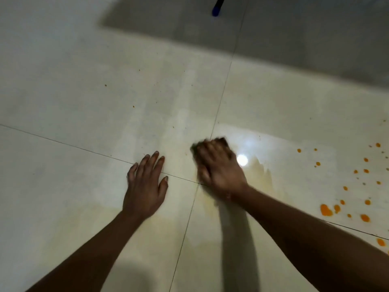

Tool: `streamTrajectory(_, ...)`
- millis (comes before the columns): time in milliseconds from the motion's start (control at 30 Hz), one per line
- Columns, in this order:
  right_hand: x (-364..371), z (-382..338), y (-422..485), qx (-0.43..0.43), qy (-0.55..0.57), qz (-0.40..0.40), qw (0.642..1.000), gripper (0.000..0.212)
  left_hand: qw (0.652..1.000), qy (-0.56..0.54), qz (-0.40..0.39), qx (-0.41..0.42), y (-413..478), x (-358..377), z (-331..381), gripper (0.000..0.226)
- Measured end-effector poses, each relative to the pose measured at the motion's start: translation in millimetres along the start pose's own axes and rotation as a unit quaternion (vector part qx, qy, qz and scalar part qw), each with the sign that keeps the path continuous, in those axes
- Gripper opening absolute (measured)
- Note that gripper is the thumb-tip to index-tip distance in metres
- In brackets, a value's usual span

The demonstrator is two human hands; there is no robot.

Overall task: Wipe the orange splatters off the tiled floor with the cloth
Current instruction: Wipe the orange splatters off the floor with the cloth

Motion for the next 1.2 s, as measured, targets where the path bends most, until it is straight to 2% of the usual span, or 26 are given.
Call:
streamTrajectory(33, -3.1, -1.6, 20.8, 0.067, 0.01, -0.001, 0.998, 0.065, 1.0, -0.001, 0.002, 0.003, 0.2, 0.7, 0.1, 0.057)
streamTrajectory(67, -3.2, -11.1, 27.1, 0.097, 0.017, 0.0, 0.995, 0.064, 1.0, 0.0, 0.003, 0.006, 0.2, 0.9, -0.7, 0.057)
streamTrajectory(100, -0.7, -25.0, 17.9, 0.082, 0.013, 0.011, 0.996, 0.064, 1.0, 0.002, 0.003, 0.008, 0.0, -0.1, -1.6, 0.057)
streamTrajectory(200, 6.2, -55.6, -72.4, -0.086, 0.003, -0.002, 0.996, 0.063, 1.0, -0.001, 0.0, 0.002, -0.6, -0.3, -2.4, 0.057)
streamTrajectory(267, 4.9, -45.3, -95.3, -0.115, 0.016, -0.01, 0.993, 0.061, 1.0, -0.001, -0.002, 0.003, -1.3, -0.5, -0.8, 0.057)
streamTrajectory(333, 5.7, -35.0, -48.2, -0.095, 0.006, -0.012, 0.995, 0.062, 1.0, -0.008, 0.008, 0.003, -1.0, -1.1, -0.8, 0.056)
streamTrajectory(433, -6.3, -38.7, 73.3, 0.001, -0.002, -0.008, 1.0, 0.064, 0.999, -0.025, 0.037, -0.03, -1.7, -0.2, -1.9, 0.057)
streamTrajectory(500, -4.2, -47.9, 103.8, 0.031, -0.002, -0.019, 0.999, 0.061, 0.997, -0.033, 0.046, -0.047, -0.8, 1.3, -3.2, 0.057)
streamTrajectory(533, -2.5, -53.0, 93.3, 0.014, -0.007, -0.013, 1.0, 0.061, 0.997, -0.034, 0.047, -0.048, -0.5, 1.9, -3.9, 0.057)
streamTrajectory(633, 2.3, -52.6, 10.4, -0.122, -0.024, -0.008, 0.992, 0.062, 0.998, -0.034, 0.033, -0.046, -0.2, 2.6, -3.7, 0.056)
streamTrajectory(700, 0.7, -36.7, 7.4, -0.152, -0.019, -0.015, 0.988, 0.062, 0.998, -0.031, 0.031, -0.047, 0.5, 1.6, -3.5, 0.056)
streamTrajectory(800, -5.6, -38.3, 82.8, -0.046, -0.022, -0.014, 0.999, 0.067, 0.998, -0.032, 0.033, -0.042, 1.2, 1.8, -3.3, 0.056)
streamTrajectory(867, -6.4, -56.6, 113.4, -0.009, -0.016, -0.021, 1.0, 0.067, 0.998, -0.027, 0.03, -0.039, 0.7, 2.4, -4.6, 0.056)
streamTrajectory(1033, 1.0, -60.8, 28.3, -0.103, -0.037, -0.031, 0.994, 0.064, 0.997, -0.043, 0.041, -0.05, 0.3, -0.3, -4.7, 0.056)
streamTrajectory(1200, 9.7, -56.0, 5.3, -0.034, -0.048, -0.055, 0.997, 0.067, 0.995, -0.076, 0.032, -0.057, 1.1, -0.5, -4.9, 0.059)
Point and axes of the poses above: each hand's wrist, its own y-axis towards the middle knuckle, its own x-axis out of the palm, z = x × y, the point moved 2 cm from there along y, towards the middle knuckle, and after that the axes turned 10 degrees about -y, right-handed, at the moved point
